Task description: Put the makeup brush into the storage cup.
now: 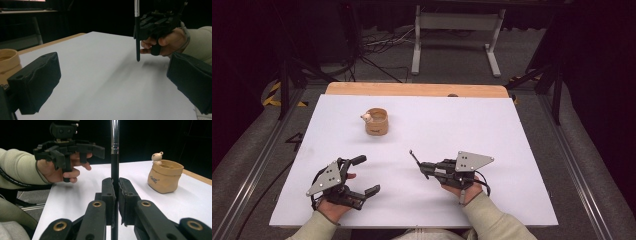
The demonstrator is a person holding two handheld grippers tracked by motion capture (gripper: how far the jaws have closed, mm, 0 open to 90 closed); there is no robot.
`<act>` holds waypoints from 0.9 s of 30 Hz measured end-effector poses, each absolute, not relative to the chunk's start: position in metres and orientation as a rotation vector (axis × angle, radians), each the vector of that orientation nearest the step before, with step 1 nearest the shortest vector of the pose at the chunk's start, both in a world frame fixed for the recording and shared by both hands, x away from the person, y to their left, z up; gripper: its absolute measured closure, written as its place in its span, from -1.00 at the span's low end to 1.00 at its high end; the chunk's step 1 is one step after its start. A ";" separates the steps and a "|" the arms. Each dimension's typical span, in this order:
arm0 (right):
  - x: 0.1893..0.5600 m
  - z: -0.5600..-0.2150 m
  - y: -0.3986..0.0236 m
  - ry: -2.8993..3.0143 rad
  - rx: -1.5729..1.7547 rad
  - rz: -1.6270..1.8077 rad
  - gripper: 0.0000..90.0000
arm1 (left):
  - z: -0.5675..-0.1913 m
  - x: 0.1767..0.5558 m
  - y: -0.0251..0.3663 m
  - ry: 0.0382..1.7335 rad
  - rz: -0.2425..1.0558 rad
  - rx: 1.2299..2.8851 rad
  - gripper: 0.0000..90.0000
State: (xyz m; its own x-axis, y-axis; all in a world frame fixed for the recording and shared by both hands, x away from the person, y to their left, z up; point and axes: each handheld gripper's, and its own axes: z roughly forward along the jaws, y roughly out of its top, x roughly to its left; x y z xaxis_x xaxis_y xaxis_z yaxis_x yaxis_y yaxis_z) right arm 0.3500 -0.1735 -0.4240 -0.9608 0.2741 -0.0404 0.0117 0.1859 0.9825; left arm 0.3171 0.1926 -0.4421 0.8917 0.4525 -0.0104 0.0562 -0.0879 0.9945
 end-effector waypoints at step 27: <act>0.350 -0.428 -0.171 2.260 0.284 1.847 0.86 | -0.416 0.338 0.143 0.352 0.192 1.603 -0.94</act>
